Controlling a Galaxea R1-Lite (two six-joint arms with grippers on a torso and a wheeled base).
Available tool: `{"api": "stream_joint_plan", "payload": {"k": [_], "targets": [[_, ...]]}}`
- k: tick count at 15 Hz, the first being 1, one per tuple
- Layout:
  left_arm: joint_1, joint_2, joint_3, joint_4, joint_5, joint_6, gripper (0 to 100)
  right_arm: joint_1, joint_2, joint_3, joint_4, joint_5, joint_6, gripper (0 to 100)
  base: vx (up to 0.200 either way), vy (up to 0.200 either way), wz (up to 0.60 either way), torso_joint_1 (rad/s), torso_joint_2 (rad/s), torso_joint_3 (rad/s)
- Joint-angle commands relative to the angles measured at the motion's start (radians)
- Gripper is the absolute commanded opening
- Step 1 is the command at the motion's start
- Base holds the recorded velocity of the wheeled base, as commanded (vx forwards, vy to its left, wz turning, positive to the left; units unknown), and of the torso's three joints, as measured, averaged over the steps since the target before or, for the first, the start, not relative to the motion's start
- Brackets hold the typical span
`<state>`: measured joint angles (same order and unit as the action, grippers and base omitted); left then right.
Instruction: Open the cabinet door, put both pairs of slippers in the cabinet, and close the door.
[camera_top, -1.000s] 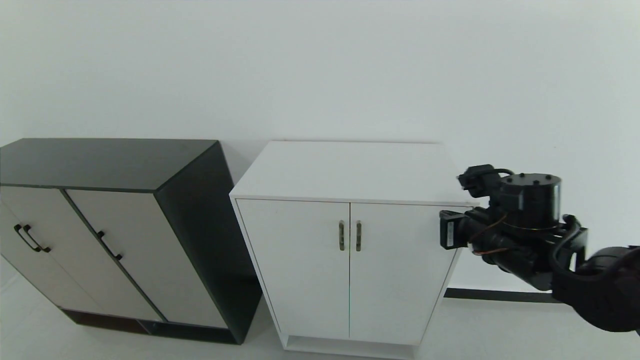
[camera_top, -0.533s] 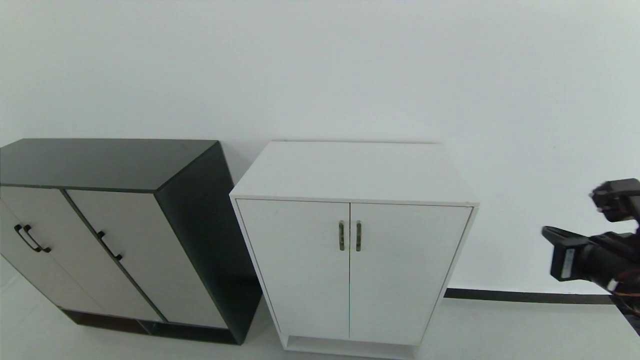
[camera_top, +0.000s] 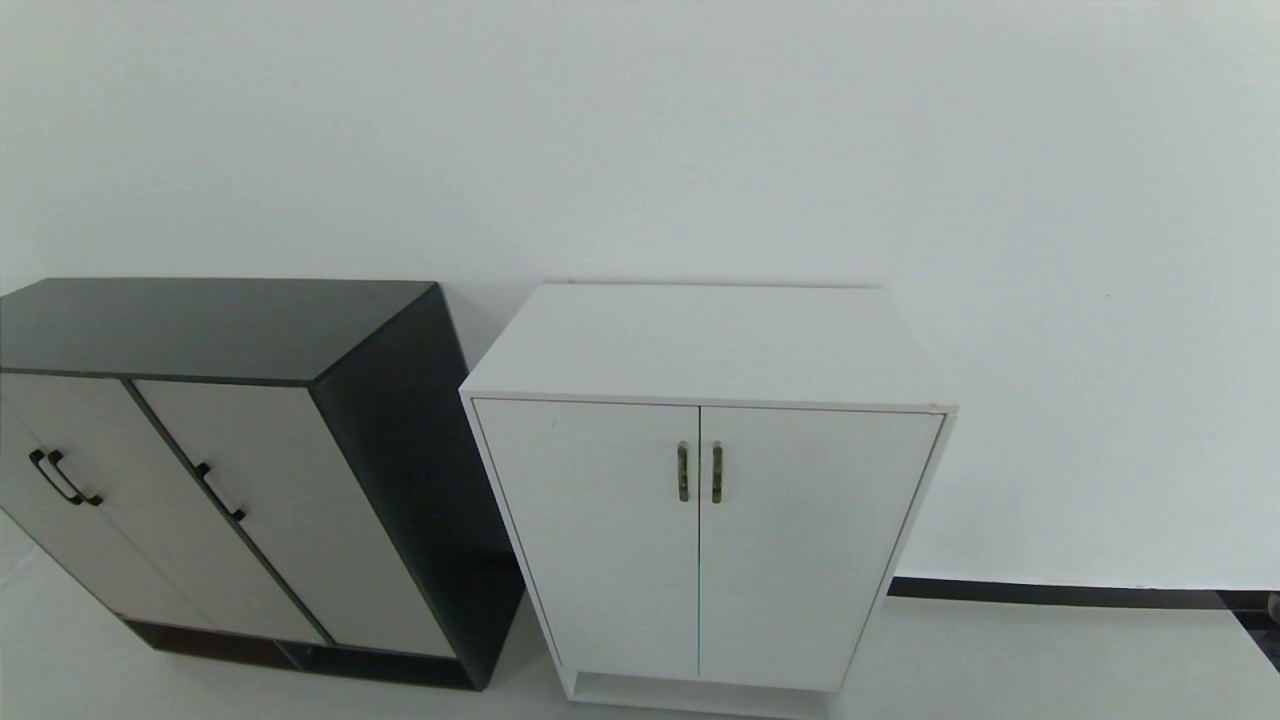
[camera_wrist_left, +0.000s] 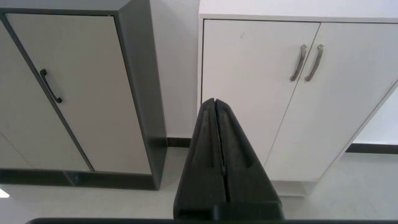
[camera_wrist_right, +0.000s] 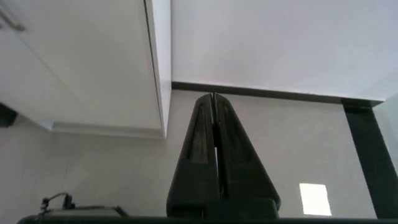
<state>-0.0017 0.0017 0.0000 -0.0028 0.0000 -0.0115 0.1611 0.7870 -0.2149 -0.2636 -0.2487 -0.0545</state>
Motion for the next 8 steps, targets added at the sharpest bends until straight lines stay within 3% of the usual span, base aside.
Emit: {"api": "stream_joint_plan", "payload": {"k": [1,2,5,8], "targets": [[0.0,0.001,0.0,0.0,0.0,-0.001,0,-0.005,-0.272,0.025,0.201,0.029,0.001,0,0.0,0.0,0.0,0.0,0.0,0.0],[0.0,0.001,0.0,0.0,0.0,-0.001,0,-0.003,-0.331,0.028,0.276,0.051,0.005,0,0.0,0.0,0.0,0.0,0.0,0.0],[0.0,0.001,0.0,0.0,0.0,-0.001,0,-0.003,-0.414,0.085,0.285,0.163,0.036,0,0.0,0.0,0.0,0.0,0.0,0.0],[0.0,0.001,0.0,0.0,0.0,-0.001,0,-0.003,-0.483,0.144,0.282,0.175,0.033,0,0.0,0.0,0.0,0.0,0.0,0.0]]}}
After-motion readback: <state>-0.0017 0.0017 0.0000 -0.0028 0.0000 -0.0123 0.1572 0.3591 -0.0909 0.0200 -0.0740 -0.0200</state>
